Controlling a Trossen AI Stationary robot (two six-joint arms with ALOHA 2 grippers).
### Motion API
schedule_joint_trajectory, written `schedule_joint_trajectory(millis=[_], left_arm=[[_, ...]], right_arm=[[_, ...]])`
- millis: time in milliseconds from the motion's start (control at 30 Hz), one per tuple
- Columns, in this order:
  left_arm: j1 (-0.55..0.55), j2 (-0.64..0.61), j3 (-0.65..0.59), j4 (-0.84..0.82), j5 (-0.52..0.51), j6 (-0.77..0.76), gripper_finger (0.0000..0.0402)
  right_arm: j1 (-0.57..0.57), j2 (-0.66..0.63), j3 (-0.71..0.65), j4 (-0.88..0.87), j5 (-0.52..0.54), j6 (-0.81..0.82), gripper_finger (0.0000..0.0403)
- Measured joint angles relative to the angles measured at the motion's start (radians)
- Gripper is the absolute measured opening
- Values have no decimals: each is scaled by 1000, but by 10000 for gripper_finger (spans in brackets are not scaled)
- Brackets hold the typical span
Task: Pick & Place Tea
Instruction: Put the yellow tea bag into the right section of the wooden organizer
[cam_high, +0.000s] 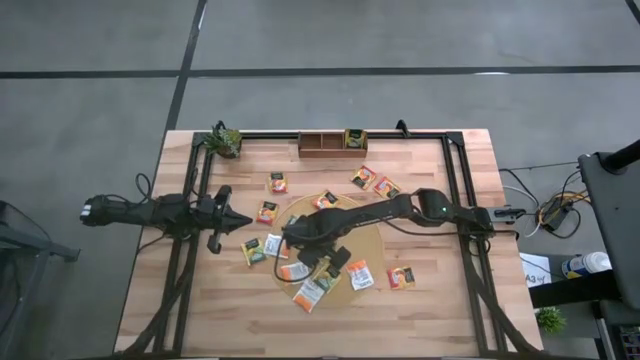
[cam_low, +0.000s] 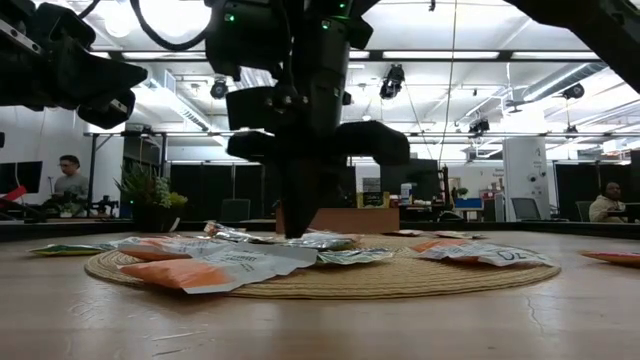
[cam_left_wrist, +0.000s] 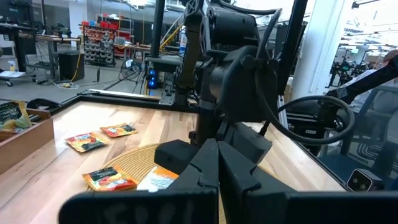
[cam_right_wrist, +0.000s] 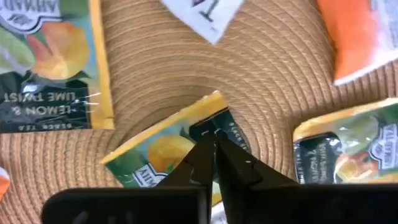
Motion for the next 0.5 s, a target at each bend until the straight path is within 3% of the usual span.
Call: schedule_joint_trajectory(millis=[500], left_arm=[[0,0,0,0,0,0,0]], right_arm=[[-21,0,7,-93,95,113,151]])
